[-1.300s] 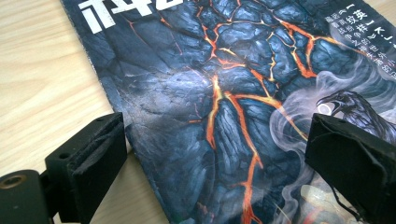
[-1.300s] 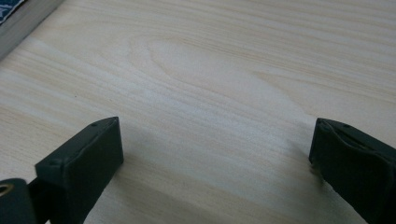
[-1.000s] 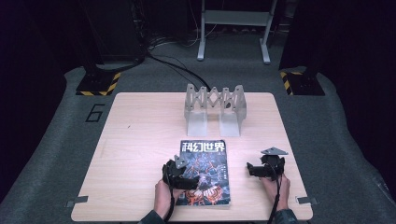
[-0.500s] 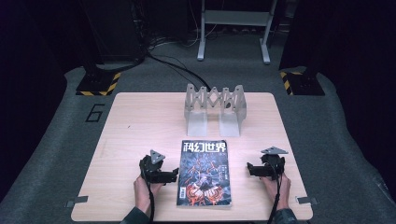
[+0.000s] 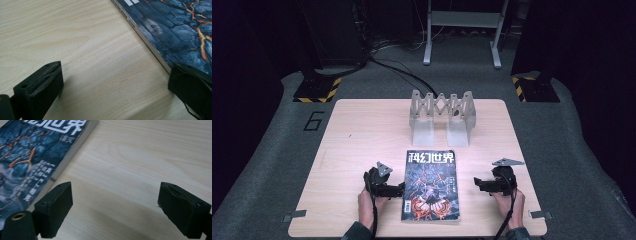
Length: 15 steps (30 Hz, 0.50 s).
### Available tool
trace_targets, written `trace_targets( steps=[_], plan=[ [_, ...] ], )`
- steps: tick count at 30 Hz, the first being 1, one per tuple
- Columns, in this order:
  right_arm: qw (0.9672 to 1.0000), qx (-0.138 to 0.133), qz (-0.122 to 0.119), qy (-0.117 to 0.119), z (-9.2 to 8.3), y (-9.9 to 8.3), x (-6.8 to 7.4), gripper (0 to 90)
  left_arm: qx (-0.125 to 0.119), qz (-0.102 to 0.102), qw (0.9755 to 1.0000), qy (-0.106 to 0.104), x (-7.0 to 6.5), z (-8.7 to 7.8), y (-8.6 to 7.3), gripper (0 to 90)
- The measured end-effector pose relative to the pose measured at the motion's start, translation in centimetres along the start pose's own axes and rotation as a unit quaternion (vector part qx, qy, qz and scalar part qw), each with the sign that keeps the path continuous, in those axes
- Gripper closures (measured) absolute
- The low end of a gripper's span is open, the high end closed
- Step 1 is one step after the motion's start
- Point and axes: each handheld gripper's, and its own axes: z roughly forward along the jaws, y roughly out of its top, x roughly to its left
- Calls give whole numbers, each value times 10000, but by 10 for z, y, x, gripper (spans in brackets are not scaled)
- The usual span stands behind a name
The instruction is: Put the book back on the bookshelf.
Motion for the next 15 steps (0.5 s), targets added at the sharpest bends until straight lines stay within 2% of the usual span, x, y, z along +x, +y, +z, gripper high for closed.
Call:
trace_targets(
  steps=[3, 5, 7, 8, 10, 11, 13, 15],
  plan=[
    [9995, 111, -97, 270, 2, 5, 13, 139, -13, -7, 10000, 9, -1, 0, 0, 0],
    [9993, 141, -98, 321, 2, 7, 17, 142, -12, -3, 10000, 8, -1, 0, 0, 1],
    [9985, 247, -225, 428, 6, 12, 25, 154, -13, -1, 10000, 6, -1, 0, 0, 1],
    [9973, 371, -397, 496, 12, 15, 32, 167, -15, -2, 10000, 4, -1, 0, 0, 1],
    [9967, 421, -427, 542, 16, 17, 35, 173, -14, 1, 10000, 4, -1, 0, 0, 1],
    [9956, 512, -521, 586, 18, 19, 37, 182, -15, -1, 10000, 3, -1, 0, 0, 1],
    [9937, 697, -533, 690, 25, 22, 46, 206, -13, 2, 10000, 0, -1, 0, 0, 1],
    [9923, 765, -604, 759, 28, 25, 50, 222, -17, -2, 10000, 1, -1, 0, 0, 2]
  ],
)
